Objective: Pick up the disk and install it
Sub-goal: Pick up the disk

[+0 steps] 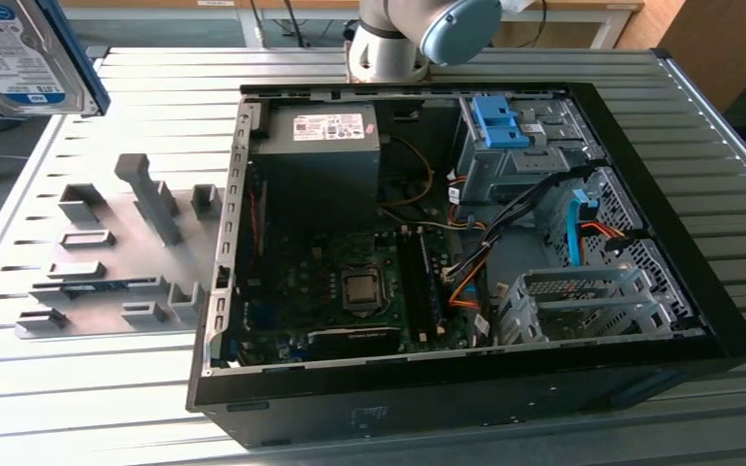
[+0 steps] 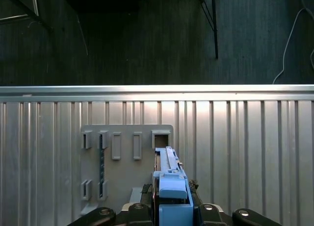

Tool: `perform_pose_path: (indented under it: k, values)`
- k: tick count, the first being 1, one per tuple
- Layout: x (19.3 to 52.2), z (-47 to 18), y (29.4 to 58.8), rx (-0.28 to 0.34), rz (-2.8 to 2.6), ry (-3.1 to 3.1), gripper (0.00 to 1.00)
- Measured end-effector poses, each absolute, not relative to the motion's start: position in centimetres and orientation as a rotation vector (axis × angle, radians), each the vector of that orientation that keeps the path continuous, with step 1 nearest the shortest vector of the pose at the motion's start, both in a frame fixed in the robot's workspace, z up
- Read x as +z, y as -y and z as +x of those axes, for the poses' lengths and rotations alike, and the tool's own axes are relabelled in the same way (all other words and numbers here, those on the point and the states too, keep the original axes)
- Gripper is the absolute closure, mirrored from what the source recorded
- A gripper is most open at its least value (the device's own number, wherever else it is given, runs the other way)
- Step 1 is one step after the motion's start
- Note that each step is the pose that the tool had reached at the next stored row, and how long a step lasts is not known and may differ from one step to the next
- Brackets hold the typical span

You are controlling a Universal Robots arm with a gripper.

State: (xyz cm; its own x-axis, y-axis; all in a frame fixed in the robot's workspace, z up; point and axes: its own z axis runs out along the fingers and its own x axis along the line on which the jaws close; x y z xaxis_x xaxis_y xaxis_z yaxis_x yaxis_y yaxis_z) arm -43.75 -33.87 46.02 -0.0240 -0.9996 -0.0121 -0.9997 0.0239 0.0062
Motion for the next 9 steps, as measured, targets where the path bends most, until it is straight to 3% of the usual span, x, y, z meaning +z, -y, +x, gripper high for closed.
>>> perform_pose_path:
  k: [9]
  values:
    - [46.83,-43.75,33.87,0.02,-2.192,-2.245,0.63]
